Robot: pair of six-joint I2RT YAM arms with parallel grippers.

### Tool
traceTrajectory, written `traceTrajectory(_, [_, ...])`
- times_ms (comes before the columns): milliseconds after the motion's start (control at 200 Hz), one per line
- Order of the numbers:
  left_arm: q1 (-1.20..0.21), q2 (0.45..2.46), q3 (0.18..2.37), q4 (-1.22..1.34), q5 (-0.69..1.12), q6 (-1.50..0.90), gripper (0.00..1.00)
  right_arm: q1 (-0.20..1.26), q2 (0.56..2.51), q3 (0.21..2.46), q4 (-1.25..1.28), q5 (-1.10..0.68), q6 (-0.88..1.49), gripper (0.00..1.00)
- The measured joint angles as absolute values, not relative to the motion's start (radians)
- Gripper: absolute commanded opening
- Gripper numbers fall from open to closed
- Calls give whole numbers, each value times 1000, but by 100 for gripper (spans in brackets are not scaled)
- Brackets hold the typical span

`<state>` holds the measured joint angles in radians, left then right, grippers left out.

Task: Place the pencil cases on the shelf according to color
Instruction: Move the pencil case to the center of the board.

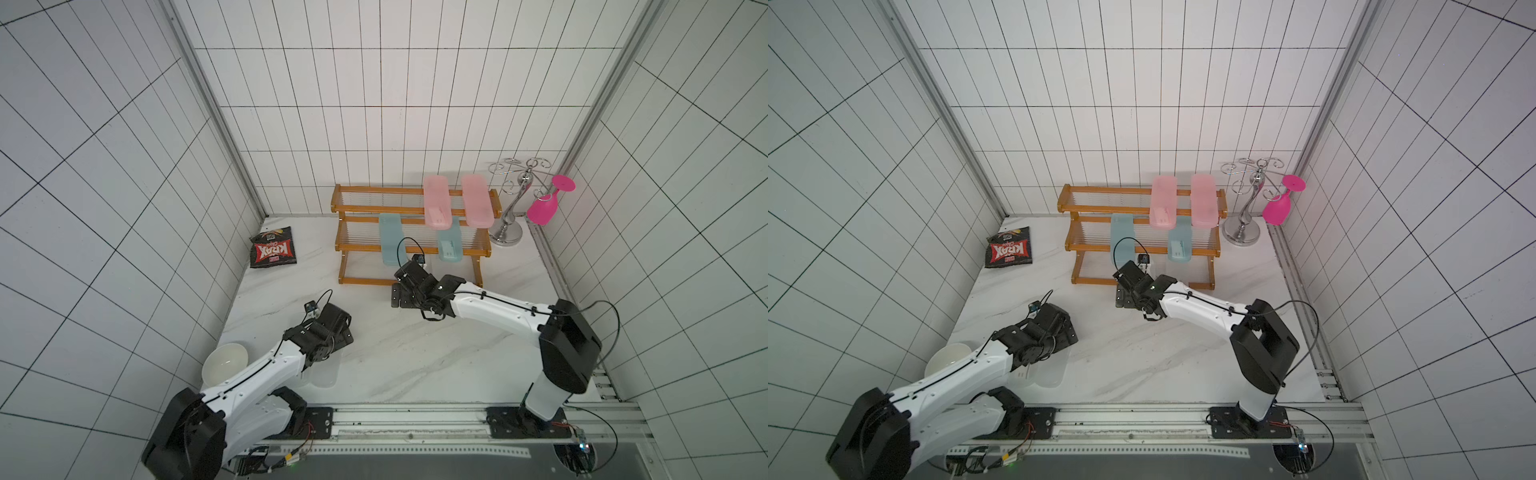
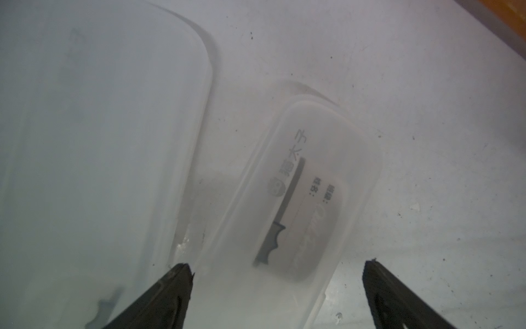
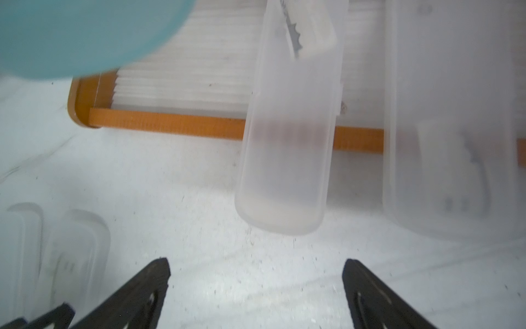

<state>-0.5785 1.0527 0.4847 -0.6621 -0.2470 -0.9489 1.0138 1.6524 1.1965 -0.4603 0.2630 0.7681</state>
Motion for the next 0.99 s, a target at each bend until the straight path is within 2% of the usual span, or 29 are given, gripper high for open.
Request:
traceTrajectory(195, [-735,1172,509,-612,-287,-1027,97,1112,1523,1044,-470,295,806,99])
traceTrajectory(370, [-902,1330,618,-575,-293,-1132,98,1172,1426,962,-507,327,828,99])
traceTrajectory(560, [-941,1372,729,-645,-330,-1183,98,1179,1303,879,-525,334,855,99])
traceTrajectory(670, [-917,1290,735,-730,-383,-1199,98,1185,1295,832,-503,310,873,99])
traceTrajectory(770, [-840,1127,697,-795,-427,-1200,98,1200,1334,823,-477,284,891,99])
traceTrajectory(885, [-723,941,636,-852,-470,-1199,98,1219,1436,827,-409,234,899,99])
traceTrajectory(995, [-563,847,585,-873,-455,-1177,98,1220,1556,857,-356,168,898,96])
